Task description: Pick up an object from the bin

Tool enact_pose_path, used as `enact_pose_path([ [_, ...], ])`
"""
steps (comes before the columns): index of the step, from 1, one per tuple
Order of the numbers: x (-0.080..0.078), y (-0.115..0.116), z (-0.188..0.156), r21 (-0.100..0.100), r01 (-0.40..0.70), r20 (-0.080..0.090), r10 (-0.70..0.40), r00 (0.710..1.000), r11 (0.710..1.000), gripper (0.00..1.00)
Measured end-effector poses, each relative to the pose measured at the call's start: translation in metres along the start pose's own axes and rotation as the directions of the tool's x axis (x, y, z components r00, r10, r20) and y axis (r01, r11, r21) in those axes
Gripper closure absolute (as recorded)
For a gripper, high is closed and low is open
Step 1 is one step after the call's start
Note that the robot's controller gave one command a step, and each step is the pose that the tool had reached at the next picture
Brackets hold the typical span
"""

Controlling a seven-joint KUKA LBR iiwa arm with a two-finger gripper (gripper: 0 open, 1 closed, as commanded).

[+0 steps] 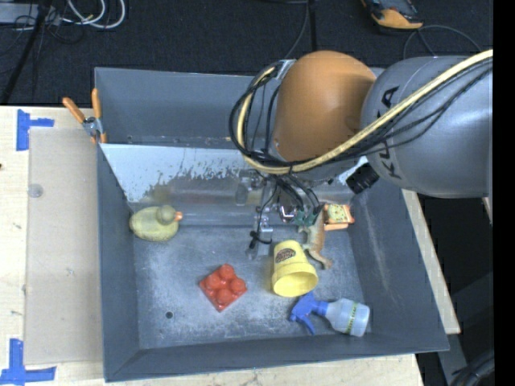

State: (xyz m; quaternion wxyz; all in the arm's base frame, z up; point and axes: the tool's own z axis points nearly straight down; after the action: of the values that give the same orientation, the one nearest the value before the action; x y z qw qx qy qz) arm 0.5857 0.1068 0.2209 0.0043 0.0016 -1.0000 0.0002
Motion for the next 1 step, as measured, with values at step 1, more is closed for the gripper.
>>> enact_pose_path([
  [1,-0.0011,-0.0005,-0.0048,-0.001,-0.002,0.007,0.002,1.000,1.000,0.00],
])
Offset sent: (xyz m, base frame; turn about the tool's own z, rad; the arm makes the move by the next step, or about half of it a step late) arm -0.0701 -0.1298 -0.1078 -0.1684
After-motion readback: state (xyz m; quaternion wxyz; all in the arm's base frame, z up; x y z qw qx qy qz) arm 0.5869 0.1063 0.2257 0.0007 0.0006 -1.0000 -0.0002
